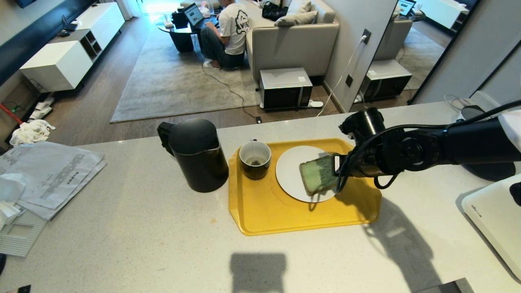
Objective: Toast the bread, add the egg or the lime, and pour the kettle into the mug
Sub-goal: Put the baked bread on a plate
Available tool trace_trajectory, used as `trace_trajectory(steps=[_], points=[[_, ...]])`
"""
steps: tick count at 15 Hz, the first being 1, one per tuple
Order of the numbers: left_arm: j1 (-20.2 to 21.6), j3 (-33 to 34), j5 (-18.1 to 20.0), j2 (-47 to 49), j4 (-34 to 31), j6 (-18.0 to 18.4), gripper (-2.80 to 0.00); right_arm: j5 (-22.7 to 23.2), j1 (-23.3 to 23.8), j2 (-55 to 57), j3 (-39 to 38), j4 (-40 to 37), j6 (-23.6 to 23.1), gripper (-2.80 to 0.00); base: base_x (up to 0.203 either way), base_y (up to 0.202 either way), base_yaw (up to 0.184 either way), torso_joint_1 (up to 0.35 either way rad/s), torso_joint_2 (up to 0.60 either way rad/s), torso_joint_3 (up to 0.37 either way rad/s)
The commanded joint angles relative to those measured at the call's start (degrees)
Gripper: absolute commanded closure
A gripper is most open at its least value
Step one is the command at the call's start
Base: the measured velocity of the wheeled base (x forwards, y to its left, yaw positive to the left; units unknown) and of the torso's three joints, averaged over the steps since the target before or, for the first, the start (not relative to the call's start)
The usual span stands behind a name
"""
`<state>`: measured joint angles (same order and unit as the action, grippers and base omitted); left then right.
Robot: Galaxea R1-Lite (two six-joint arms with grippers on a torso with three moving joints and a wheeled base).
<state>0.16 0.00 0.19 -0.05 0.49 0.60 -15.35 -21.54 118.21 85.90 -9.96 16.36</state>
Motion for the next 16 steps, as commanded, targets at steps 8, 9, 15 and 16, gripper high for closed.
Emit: trace_trajectory(steps=[8,9,15,16], points=[[0.0,0.0,0.0,0.0,0.0,0.0,0.00,-0.6,0.3,-0.2,-3.2,0.0,-0.9,0.00,0.000,0.000,0.000,0.000,0.00,0.000],[0.0,0.0,0.0,0.0,0.0,0.0,0.00,-1.1,0.3,-0.2,-3.2,0.0,-0.9,0.00,0.000,0.000,0.000,0.000,0.00,0.000],[0.0,0.0,0.0,0.0,0.0,0.0,0.00,-1.8,-0.4,0.1,-2.2,0.1,-1.6,-2.80,0.000,0.000,0.000,0.000,0.00,0.000],[0.0,0.0,0.0,0.0,0.0,0.0,0.00,-1.8,-0.4,0.0,-2.2,0.1,-1.6,-2.80,0.000,0.000,0.000,0.000,0.00,0.000]])
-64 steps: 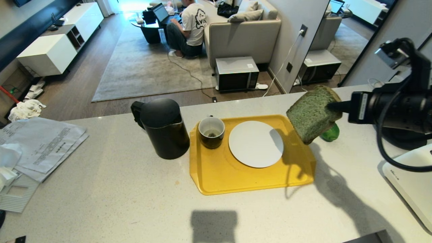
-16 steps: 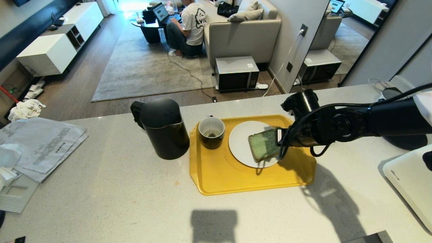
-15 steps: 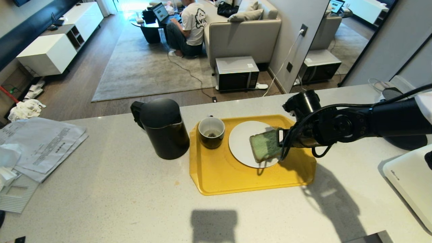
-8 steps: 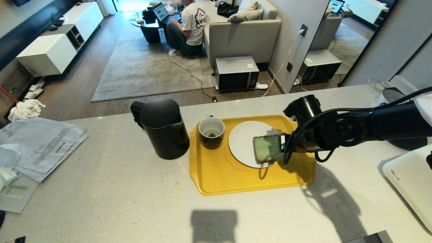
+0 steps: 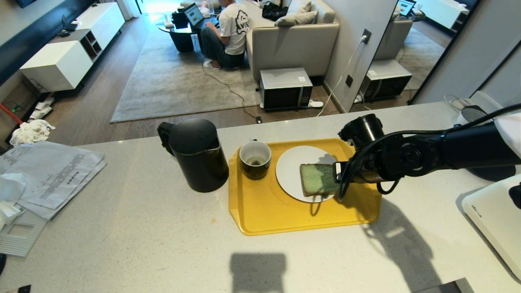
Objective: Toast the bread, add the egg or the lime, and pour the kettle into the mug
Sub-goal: Put the baked bread on a plate, then pick up the egg
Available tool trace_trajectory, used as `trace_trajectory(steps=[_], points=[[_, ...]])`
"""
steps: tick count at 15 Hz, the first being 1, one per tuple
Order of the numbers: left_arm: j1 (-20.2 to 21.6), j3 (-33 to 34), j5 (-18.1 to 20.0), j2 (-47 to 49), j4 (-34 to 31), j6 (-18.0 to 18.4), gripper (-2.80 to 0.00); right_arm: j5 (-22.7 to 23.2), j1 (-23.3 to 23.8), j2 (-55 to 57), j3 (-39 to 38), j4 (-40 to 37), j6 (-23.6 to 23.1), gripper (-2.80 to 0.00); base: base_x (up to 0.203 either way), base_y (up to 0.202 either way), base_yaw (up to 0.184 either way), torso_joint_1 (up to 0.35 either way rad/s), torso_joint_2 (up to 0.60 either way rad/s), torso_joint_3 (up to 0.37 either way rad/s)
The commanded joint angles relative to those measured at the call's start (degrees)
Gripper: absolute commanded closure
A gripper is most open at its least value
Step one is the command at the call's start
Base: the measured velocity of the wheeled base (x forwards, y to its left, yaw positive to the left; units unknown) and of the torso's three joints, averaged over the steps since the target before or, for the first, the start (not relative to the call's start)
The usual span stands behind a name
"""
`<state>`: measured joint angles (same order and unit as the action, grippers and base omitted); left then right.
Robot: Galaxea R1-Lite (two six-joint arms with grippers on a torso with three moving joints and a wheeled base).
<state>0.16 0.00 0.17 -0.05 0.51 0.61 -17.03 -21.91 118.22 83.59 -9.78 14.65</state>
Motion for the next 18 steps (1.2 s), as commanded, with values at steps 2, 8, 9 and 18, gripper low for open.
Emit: trace_trajectory(steps=[2,8,9,18], points=[[0.0,0.0,0.0,0.0,0.0,0.0,0.00,-0.9,-0.1,-0.1,0.5,-0.1,0.1,-2.80,0.000,0.000,0.000,0.000,0.00,0.000],[0.0,-0.1,0.0,0.0,0.0,0.0,0.00,-1.8,-0.4,-6.4,-1.7,-0.1,-0.2,-2.80,0.000,0.000,0.000,0.000,0.00,0.000],[0.0,0.0,0.0,0.0,0.0,0.0,0.00,-1.8,-0.7,-9.0,-3.2,-0.1,-0.3,-2.80,0.000,0.000,0.000,0.000,0.00,0.000],[0.0,0.0,0.0,0.0,0.0,0.0,0.00,-1.8,-1.3,-44.1,-21.2,-0.2,-7.3,0.00,0.000,0.000,0.000,0.000,0.00,0.000]])
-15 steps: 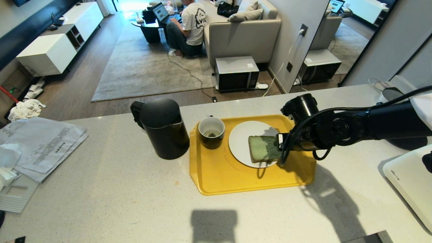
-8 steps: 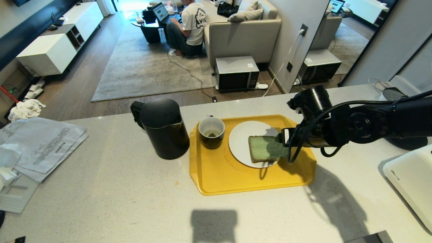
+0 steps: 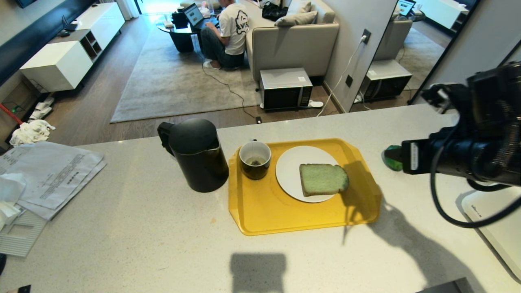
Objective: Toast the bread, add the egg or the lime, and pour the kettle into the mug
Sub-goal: Pick up the egg
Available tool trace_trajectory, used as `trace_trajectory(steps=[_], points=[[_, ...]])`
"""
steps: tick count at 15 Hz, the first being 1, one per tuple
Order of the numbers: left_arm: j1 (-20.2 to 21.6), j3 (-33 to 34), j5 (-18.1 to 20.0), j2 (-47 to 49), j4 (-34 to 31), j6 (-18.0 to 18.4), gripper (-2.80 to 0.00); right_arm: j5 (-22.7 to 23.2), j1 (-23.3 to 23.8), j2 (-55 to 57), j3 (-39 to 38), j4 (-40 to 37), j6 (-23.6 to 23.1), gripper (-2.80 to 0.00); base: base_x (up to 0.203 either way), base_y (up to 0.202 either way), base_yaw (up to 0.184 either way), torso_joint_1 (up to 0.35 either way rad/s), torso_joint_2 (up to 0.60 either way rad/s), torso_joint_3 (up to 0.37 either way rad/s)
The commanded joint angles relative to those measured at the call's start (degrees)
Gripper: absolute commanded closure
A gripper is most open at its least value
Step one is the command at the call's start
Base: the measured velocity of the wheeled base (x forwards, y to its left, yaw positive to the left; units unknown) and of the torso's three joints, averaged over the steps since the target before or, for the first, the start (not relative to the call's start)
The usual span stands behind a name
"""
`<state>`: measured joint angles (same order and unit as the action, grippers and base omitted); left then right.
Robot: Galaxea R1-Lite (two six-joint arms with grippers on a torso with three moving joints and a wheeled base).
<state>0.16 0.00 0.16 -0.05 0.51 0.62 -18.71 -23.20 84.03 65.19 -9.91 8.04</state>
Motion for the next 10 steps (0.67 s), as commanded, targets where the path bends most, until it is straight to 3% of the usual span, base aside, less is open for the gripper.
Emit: trace_trajectory(steps=[1,6,10], points=[[0.0,0.0,0.0,0.0,0.0,0.0,0.00,-0.1,0.0,-14.5,-4.5,-0.1,-1.8,0.00,0.000,0.000,0.000,0.000,0.00,0.000],[0.0,-0.1,0.0,0.0,0.0,0.0,0.00,-1.7,1.1,-34.1,-11.5,-0.6,-6.2,0.00,0.000,0.000,0.000,0.000,0.00,0.000],[0.0,0.0,0.0,0.0,0.0,0.0,0.00,-2.2,7.3,-48.4,-17.9,-0.7,-8.7,0.00,0.000,0.000,0.000,0.000,0.00,0.000]])
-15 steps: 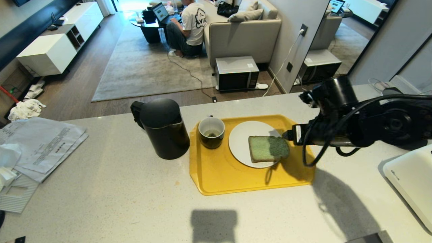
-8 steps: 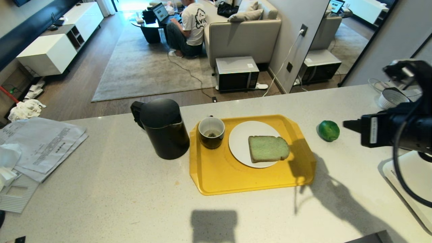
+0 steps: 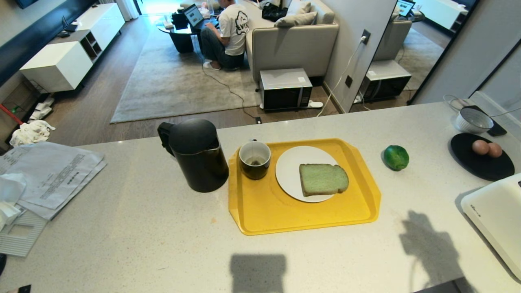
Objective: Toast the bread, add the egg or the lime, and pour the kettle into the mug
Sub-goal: Pick up the egg
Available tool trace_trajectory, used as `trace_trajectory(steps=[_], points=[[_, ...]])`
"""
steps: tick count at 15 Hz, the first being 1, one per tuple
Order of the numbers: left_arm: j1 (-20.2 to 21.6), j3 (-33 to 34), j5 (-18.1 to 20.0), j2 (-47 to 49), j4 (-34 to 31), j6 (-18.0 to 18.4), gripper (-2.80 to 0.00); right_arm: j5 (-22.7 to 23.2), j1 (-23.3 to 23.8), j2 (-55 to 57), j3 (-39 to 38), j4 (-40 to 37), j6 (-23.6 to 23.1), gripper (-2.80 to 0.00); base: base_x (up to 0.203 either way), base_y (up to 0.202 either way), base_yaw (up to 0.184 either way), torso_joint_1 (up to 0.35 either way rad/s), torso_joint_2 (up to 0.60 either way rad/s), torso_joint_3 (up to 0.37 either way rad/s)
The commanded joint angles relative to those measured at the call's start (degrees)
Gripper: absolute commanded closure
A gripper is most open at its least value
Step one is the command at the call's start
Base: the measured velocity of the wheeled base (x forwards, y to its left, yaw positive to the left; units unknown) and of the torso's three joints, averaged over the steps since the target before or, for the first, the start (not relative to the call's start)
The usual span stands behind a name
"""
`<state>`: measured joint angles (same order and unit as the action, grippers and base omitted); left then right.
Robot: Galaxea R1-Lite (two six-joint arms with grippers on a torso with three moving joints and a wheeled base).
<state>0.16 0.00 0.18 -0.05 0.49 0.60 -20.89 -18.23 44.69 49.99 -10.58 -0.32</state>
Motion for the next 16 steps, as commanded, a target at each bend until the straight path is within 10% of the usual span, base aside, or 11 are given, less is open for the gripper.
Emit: trace_trajectory(steps=[1,11,16], points=[[0.0,0.0,0.0,0.0,0.0,0.0,0.00,0.5,4.0,-13.1,-4.9,0.0,-0.8,0.00,0.000,0.000,0.000,0.000,0.00,0.000],[0.0,0.0,0.0,0.0,0.0,0.0,0.00,-1.5,13.1,-29.1,-14.1,-0.3,1.6,0.00,0.000,0.000,0.000,0.000,0.00,0.000],[0.0,0.0,0.0,0.0,0.0,0.0,0.00,10.7,17.4,-39.8,-26.0,-0.3,-1.0,0.00,0.000,0.000,0.000,0.000,0.00,0.000]])
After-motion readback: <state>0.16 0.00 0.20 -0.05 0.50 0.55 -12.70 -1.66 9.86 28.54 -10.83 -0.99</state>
